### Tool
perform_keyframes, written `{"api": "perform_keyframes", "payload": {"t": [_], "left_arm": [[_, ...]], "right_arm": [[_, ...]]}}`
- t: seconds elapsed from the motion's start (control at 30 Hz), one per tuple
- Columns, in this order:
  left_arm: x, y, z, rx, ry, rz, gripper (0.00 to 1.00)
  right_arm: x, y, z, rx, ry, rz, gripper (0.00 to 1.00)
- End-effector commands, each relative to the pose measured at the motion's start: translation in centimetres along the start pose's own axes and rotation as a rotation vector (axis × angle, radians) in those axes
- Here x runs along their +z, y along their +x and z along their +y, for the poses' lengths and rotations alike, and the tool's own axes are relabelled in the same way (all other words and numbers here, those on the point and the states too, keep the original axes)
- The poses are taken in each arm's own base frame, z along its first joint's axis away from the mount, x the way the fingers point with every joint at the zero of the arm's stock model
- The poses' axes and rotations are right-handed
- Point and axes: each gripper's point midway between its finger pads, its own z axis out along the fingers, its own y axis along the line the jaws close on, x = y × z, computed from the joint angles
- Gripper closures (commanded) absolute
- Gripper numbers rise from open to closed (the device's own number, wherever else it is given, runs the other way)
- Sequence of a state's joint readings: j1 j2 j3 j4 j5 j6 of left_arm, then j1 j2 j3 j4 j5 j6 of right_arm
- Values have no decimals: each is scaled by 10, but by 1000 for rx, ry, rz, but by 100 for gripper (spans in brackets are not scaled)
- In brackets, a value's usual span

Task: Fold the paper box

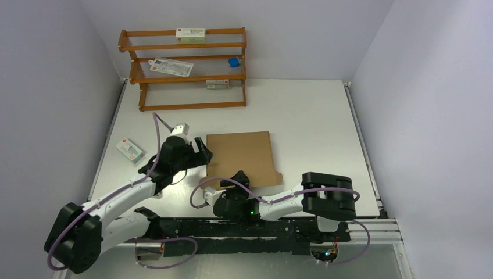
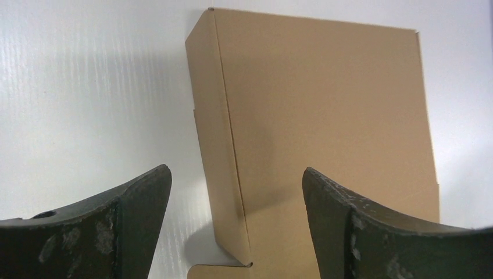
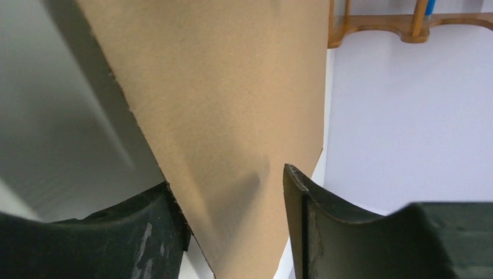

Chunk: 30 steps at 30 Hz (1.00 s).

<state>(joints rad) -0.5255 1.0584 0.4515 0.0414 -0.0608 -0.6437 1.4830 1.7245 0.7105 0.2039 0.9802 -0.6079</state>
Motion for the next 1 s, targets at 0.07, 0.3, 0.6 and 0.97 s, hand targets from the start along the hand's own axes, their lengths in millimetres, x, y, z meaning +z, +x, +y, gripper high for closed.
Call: {"api": "perform_keyframes", "payload": {"t": [0.07, 0.3, 0.6, 0.97], "left_arm": [[-26, -43, -12, -14, -7, -132, 12], [-59, -81, -28, 36, -1, -202, 12], [-110, -135, -45, 185, -24, -300, 9], [-130, -181, -55, 354, -94, -340, 8]], "right_arm": [[-4, -4, -15, 30, 57, -18, 65], [-12, -10, -31, 34, 33, -23, 100], [-28, -31, -59, 51, -133, -42, 100], [-31, -52, -123, 162, -406, -81, 100]]}}
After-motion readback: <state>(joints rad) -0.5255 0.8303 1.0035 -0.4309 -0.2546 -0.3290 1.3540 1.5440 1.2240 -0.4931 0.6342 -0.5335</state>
